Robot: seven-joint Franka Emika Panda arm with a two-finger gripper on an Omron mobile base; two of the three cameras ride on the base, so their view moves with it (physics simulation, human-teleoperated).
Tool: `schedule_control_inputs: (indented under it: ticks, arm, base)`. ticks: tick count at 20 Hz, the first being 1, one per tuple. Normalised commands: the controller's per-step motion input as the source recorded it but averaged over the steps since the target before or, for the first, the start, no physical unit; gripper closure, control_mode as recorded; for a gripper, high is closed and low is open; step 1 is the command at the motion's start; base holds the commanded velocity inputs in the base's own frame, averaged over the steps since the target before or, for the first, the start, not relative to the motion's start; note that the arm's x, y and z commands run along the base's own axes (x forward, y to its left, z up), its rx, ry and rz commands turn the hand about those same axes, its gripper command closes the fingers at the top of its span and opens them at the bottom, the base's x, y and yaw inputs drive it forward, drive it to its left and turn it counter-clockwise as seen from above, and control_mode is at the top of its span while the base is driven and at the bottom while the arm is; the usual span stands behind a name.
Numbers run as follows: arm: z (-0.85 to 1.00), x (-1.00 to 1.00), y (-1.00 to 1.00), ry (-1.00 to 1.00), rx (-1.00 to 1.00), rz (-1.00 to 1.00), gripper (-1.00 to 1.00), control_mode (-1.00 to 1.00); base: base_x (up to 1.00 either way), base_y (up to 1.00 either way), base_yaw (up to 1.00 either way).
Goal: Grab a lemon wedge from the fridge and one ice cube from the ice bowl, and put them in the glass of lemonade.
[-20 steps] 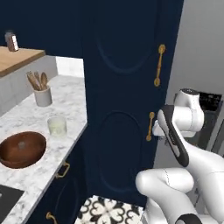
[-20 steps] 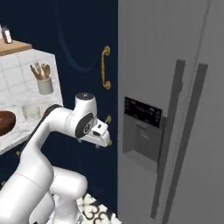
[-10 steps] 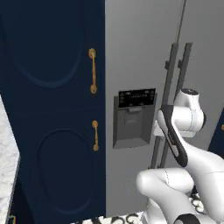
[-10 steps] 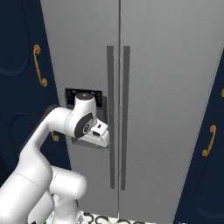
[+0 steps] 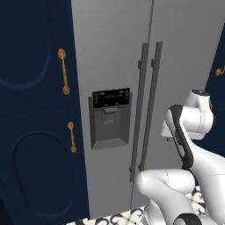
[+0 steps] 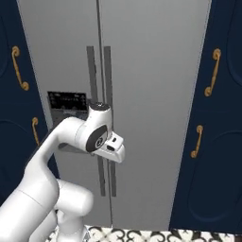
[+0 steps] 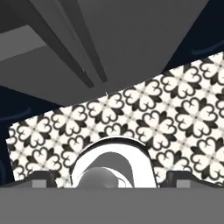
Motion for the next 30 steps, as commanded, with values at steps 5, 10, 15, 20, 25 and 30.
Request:
schedule_control_inputs:
  ticks: [5,10,15,20,25,30]
  arm:
    - [0.00,0.00,0.00,0.00,0.00,0.00,-1.00,1.00]
    - [0.00,0.00,0.00,0.00,0.00,0.00,-1.00,1.00]
    - [0.00,0.00,0.00,0.00,0.00,0.00,-1.00,1.00]
    - [0.00,0.00,0.00,0.00,0.00,0.00,-1.00,1.00]
    - [0.00,0.00,0.00,0.00,0.00,0.00,-1.00,1.00]
    - [0.00,0.00,0.00,0.00,0.00,0.00,-1.00,1.00]
  base:
    - [-0.56,0.00,0.30]
    - [-0.56,-0.20,0.09]
    - [-0.58,-0.07,0.00]
    - [0.01,-0.03,0.00]
    - [0.18,-0.34,0.00]
    - [0.19,-0.21,0.00]
